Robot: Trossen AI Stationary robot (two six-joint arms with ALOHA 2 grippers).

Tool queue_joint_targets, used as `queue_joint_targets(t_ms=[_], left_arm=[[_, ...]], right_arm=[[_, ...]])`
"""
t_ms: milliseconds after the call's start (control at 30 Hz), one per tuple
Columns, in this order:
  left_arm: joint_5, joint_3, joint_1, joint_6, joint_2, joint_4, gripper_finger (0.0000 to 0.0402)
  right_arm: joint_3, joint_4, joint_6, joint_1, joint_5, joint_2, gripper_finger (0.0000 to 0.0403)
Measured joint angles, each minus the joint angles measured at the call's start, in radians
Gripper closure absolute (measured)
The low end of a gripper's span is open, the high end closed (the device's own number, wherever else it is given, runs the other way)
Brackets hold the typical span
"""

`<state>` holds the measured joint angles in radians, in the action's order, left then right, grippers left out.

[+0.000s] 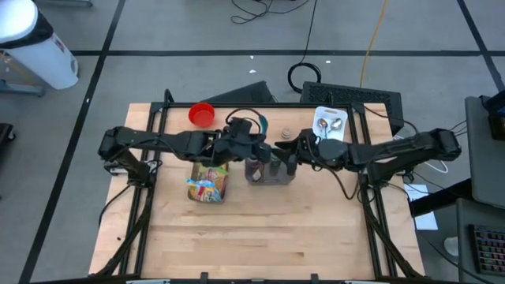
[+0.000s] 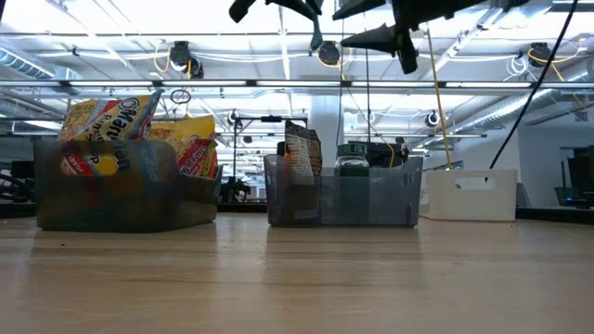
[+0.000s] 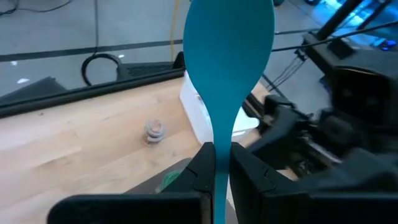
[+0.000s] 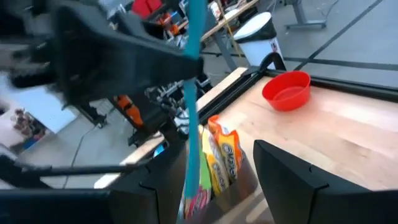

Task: Pick & Place Food Item
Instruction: Put the blue baby spoon into the white bin

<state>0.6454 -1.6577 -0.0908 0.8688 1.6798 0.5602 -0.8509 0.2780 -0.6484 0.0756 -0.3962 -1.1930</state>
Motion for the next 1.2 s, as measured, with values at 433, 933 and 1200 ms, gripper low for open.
queue_joint_targets(t_ms=[433,933,1200], left_arm=[[-0.127,0.000,0.035,-0.154,0.004,-0.101,0.0377],[-0.195,0.000,0.036,-0.194,0.004,-0.162,0.0377],[-0.201,0.000,0.031,-0.182,0.004,-0.162,0.0368]], right_arm=[[0.000,0.136,0.007,-0.017,0.033,-0.042,0.0222],[0.000,0.167,-0.002,-0.016,0.087,-0.040,0.0307],[0.000,0.167,0.004,-0.015,0.089,-0.040,0.0384]])
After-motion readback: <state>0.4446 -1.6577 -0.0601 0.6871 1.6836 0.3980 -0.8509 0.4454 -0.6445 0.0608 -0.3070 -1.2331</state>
